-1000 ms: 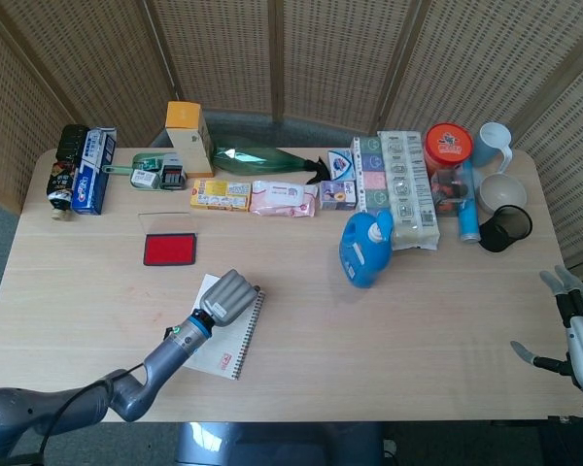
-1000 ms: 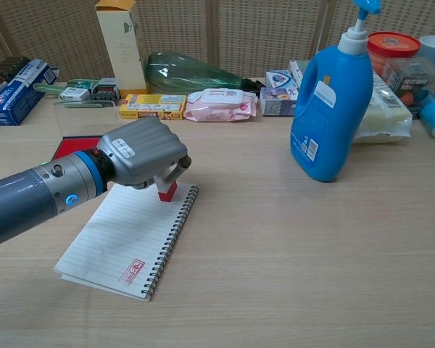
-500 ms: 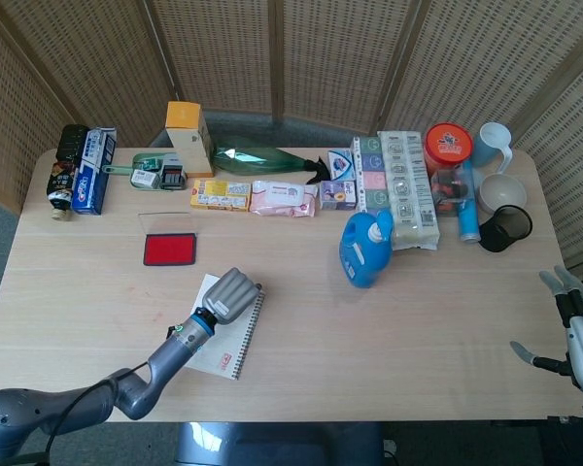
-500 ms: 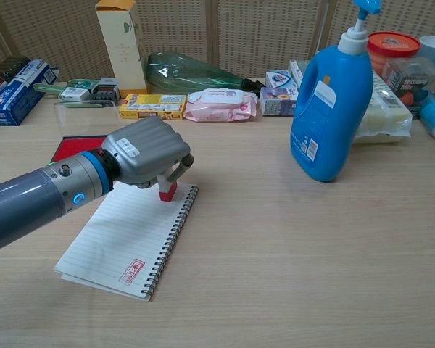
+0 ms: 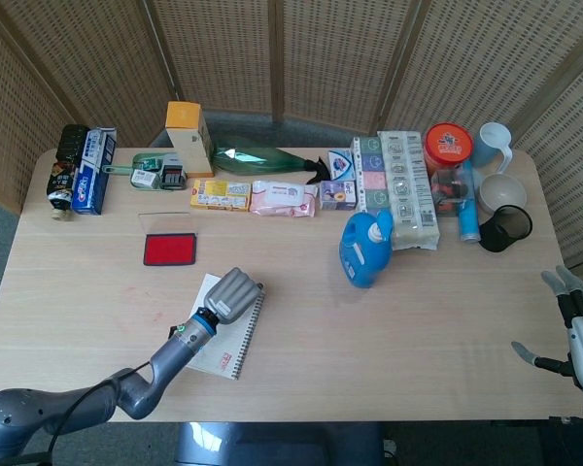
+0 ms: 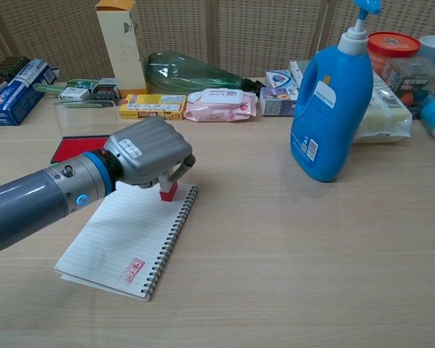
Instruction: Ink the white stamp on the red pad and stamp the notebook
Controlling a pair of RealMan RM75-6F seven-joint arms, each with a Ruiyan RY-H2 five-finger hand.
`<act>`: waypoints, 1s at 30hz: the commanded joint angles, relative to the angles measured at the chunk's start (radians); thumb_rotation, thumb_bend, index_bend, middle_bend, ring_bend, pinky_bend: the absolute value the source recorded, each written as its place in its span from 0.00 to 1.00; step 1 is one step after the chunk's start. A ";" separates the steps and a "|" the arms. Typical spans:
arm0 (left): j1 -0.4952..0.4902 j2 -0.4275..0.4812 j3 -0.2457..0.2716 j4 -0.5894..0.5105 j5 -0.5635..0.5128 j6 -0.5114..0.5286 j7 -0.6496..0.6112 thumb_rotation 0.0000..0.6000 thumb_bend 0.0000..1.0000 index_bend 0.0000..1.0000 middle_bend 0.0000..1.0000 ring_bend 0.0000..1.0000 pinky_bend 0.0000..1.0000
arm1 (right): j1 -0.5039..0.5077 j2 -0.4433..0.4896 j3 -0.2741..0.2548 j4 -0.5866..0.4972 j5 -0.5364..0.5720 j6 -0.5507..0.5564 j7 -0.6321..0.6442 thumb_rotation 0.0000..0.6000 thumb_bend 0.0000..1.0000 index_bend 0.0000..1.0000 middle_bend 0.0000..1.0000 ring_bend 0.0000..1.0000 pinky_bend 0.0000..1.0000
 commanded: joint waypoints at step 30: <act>0.124 0.433 0.015 -0.430 -0.006 0.183 0.095 1.00 0.36 0.67 1.00 1.00 1.00 | -0.003 0.001 -0.008 -0.016 -0.026 0.013 -0.009 0.87 0.00 0.02 0.00 0.00 0.00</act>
